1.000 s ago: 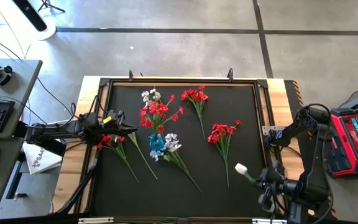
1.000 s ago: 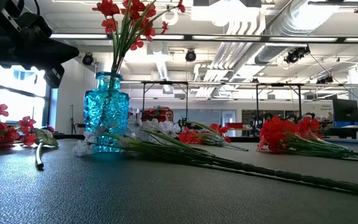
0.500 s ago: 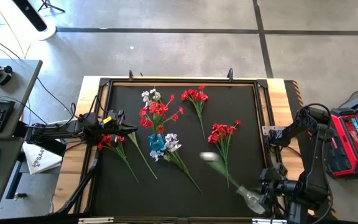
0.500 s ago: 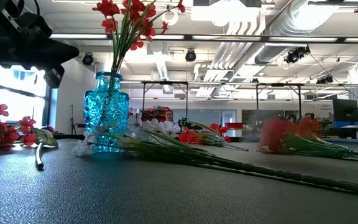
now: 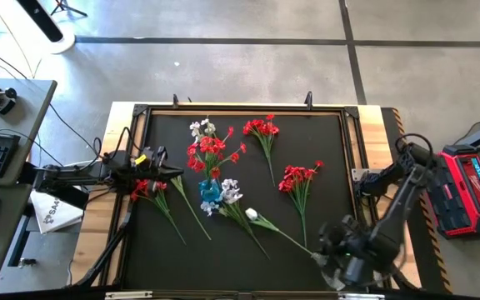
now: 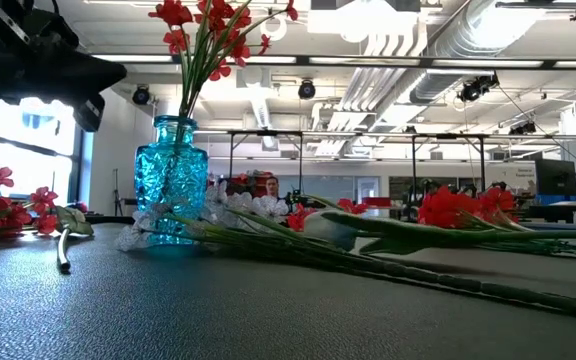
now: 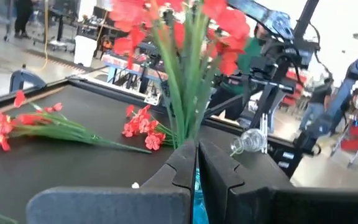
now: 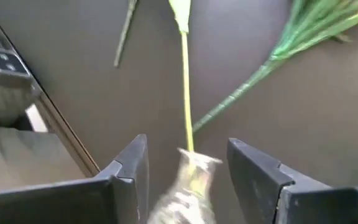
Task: Sort flowers into vase by color
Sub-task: Adjust the transparent vase
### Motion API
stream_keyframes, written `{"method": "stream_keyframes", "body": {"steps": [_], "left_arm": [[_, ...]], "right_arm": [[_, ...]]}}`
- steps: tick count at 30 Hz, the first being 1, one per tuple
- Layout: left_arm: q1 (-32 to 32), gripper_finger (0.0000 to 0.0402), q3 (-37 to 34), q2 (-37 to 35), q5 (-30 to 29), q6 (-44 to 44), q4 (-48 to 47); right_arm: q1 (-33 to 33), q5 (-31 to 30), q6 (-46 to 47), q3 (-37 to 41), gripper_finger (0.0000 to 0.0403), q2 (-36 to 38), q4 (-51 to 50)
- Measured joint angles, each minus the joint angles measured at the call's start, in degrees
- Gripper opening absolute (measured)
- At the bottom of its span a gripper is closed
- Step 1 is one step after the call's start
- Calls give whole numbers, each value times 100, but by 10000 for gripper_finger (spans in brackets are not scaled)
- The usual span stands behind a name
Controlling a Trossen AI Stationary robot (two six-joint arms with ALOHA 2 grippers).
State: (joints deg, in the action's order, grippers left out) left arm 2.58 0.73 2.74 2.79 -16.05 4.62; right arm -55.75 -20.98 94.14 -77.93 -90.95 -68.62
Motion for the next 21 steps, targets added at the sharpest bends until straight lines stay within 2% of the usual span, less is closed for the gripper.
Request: {"method": "stream_keyframes", "body": {"steps": [4,10,12,17,21], "left_arm": [[-251,4,49,0,-57,551,-57],[-740,1,319,2,-268,1107,-209],[-939,0,436,2,-431,1278,-362],[-1568,0,775,128,-761,1713,-507],[-2173,0,1097,602,-1252,1990,-516]], "right_arm": [[537,1074,124,0,181,-92,101],[958,2276,90,0,265,-388,536],[975,2625,-36,0,282,-608,765],[969,3355,-169,0,280,-1262,840],[947,3466,-305,0,257,-1643,787]]}}
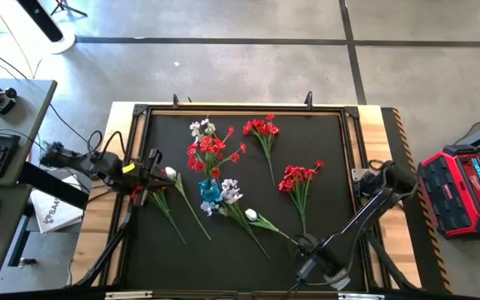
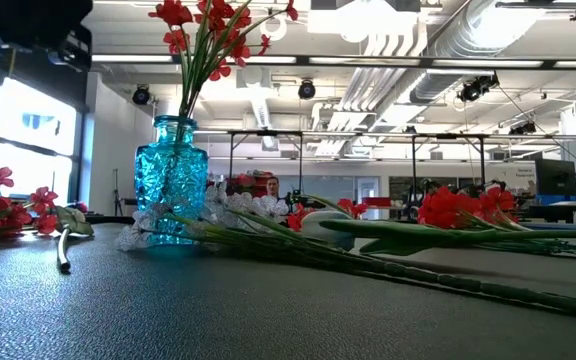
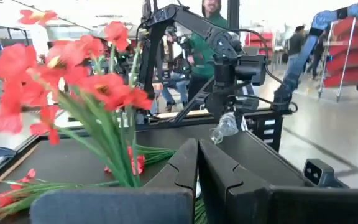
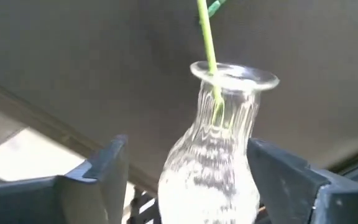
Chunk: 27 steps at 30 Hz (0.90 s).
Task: Sort flowers into vase by color
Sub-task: Adjust the transparent vase
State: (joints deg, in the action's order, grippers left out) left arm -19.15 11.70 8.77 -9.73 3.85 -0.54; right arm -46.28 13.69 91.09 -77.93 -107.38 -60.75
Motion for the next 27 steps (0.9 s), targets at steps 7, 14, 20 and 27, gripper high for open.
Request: {"method": "stream_keyframes", "body": {"steps": [7,14,20,27], "left_arm": [[-1198,0,710,1919,-1251,643,502],[-2256,0,1976,4028,-2250,1037,411],[-2633,0,2797,5127,-2475,835,-158],[-2475,0,3068,6069,-2314,580,-310]], "right_arm": [[2,-24,-408,0,206,-333,-144],[-27,-449,-477,61,139,-348,-145],[-80,-518,-898,284,111,-314,66],[15,-894,-1498,297,107,-328,163]]}}
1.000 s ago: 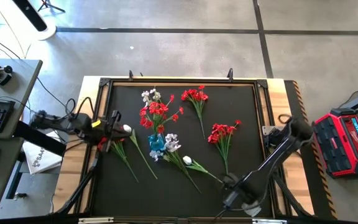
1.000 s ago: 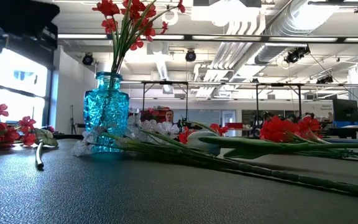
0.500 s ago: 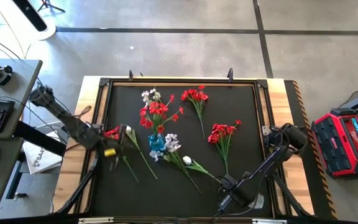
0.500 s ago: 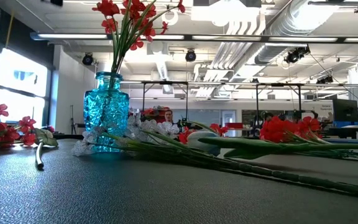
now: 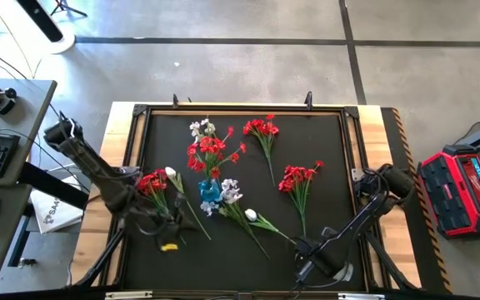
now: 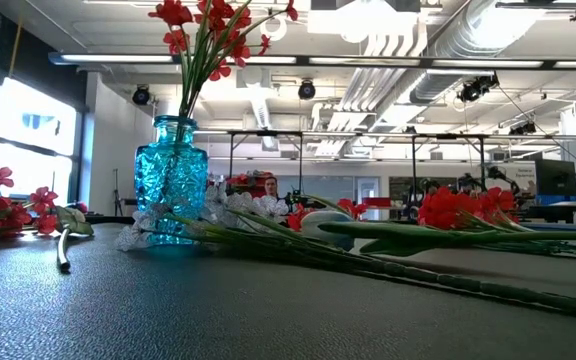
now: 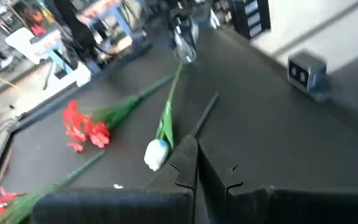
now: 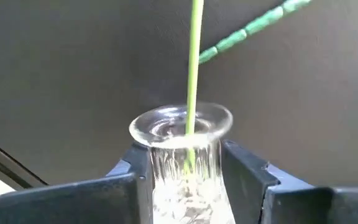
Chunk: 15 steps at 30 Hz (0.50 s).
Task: Sort flowers into vase by color
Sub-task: Adjust the transparent vase
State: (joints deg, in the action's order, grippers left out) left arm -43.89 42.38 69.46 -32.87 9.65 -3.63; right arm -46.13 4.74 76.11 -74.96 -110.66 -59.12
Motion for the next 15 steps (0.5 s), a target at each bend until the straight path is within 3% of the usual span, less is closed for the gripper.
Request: {"method": "stream_keyframes", "body": {"steps": [9,15], "left_arm": [[522,5,41,763,74,81,110],[729,38,41,1013,442,434,461]], "right_arm": [[175,-461,-320,4,60,-6,26],[365,-363,-529,2,52,-8,97]]}}
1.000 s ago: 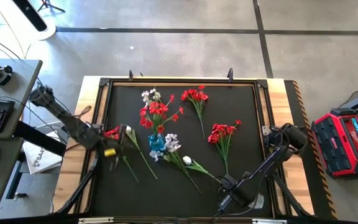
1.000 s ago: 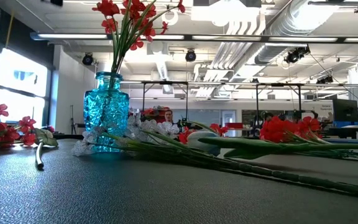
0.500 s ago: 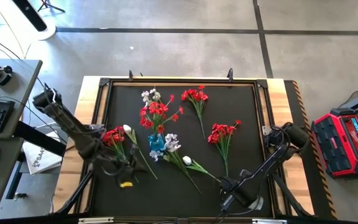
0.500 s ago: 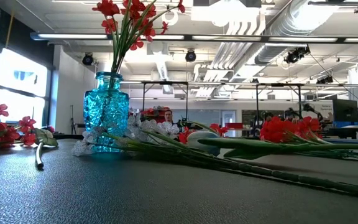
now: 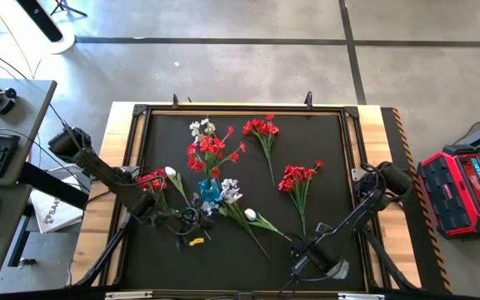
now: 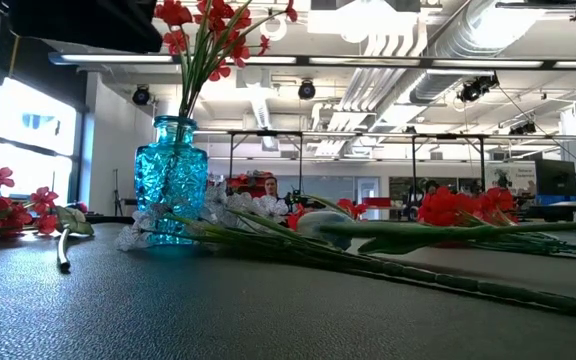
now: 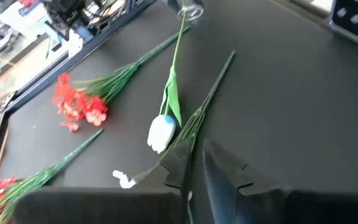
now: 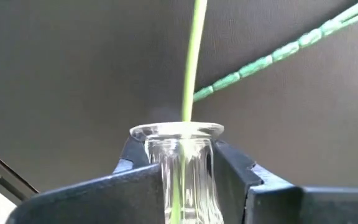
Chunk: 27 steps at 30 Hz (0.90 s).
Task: Sort flowers into vase by color
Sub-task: Adjust the transparent vase
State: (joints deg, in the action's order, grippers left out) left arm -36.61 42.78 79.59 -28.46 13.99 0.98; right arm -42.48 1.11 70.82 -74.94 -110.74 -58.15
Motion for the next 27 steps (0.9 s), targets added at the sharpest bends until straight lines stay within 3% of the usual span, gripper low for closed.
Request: {"method": "stream_keyframes", "body": {"steps": [8,10,13,23,27], "left_arm": [[37,103,0,12,137,114,173],[34,113,0,7,131,114,211],[32,123,0,7,114,110,205],[32,123,2,7,72,-30,194],[32,122,2,7,71,-34,194]], "right_arm": [[42,-166,59,18,51,162,85],[11,-1165,144,22,50,243,387],[61,-2166,93,22,49,360,603],[309,-1968,-375,15,33,463,806],[201,-2227,-373,15,32,645,792]]}}
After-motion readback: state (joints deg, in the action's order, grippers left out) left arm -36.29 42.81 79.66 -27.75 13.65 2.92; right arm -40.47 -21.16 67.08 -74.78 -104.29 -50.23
